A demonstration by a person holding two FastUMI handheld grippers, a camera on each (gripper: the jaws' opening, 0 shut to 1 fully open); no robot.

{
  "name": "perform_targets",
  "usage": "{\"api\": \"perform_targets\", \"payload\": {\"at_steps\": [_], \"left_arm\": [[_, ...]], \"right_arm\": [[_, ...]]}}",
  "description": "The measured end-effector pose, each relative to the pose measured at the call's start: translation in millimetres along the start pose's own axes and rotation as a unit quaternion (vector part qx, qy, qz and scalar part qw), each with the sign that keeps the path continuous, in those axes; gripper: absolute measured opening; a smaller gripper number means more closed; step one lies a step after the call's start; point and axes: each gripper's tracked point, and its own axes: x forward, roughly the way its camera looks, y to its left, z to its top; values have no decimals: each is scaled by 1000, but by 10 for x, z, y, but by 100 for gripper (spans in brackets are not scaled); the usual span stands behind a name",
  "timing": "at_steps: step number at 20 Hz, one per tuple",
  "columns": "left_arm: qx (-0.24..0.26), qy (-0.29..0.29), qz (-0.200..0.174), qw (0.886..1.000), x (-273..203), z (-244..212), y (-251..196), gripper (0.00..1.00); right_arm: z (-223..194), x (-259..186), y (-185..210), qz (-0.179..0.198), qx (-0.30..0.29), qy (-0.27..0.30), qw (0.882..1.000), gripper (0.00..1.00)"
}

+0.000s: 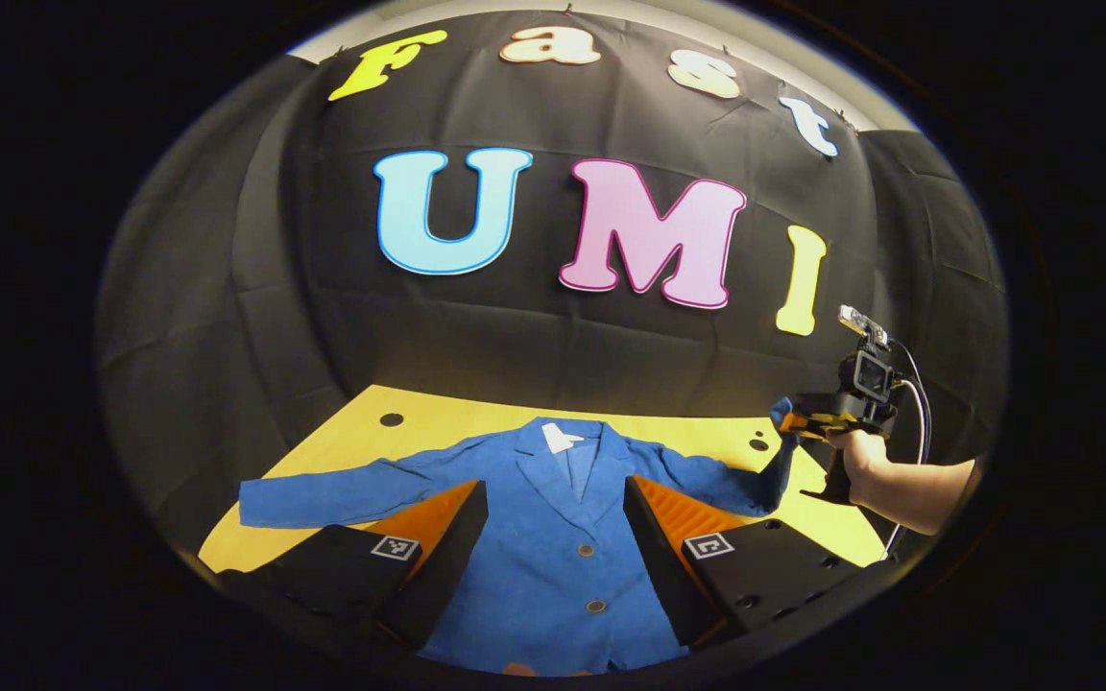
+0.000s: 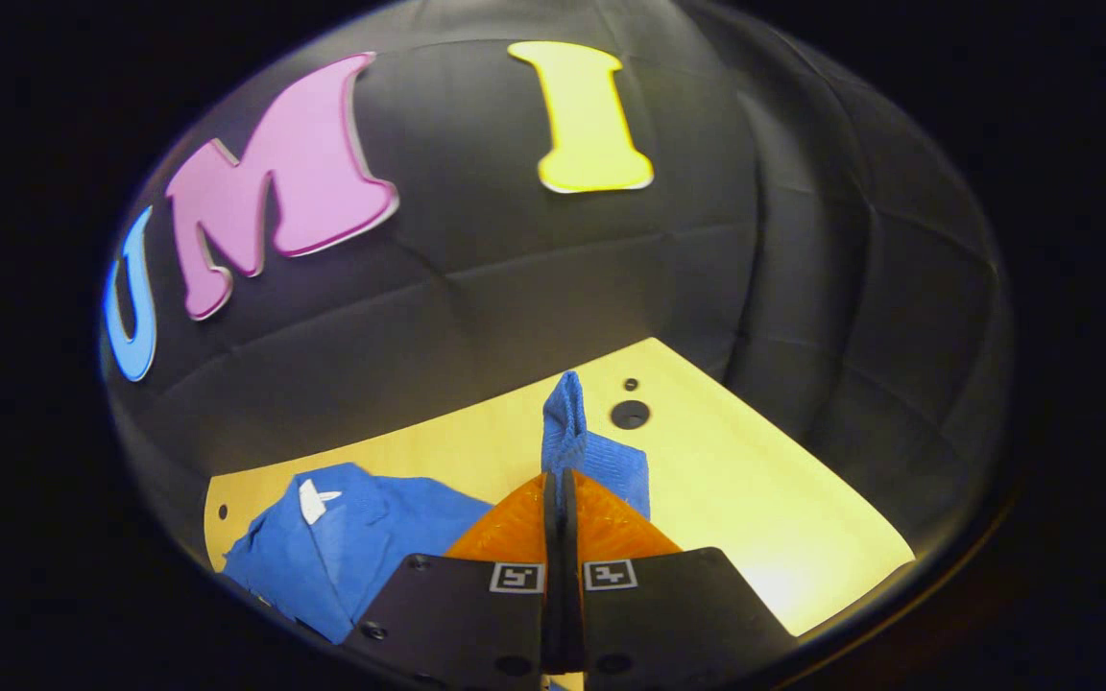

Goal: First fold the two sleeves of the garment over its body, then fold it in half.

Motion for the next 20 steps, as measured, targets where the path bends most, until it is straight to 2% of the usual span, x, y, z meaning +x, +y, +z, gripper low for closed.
{"api": "perform_targets", "payload": {"at_steps": [3, 8, 14, 18, 19, 20], "left_arm": [[-14, -2, 16, 1000, -124, -52, 294, 82], [-49, -6, 63, 997, -414, -166, 919, 82], [-80, 4, 132, 988, -711, -403, 1719, 82], [-101, 5, 175, 979, -845, -553, 2206, 82], [-106, 7, 184, 977, -871, -608, 2308, 82], [-110, 11, 191, 975, -896, -656, 2400, 83]], "right_arm": [[-89, -95, 628, 38, -10, 5, 999, 1], [-347, -228, 1750, 103, -53, 17, 993, 1], [-902, -309, 3171, 182, -114, 38, 976, 1], [-1508, -373, 3840, 208, -164, 57, 963, 0], [-1698, -363, 3935, 213, -174, 68, 959, 13], [-1854, -376, 3965, 209, -188, 73, 957, 17]]}}
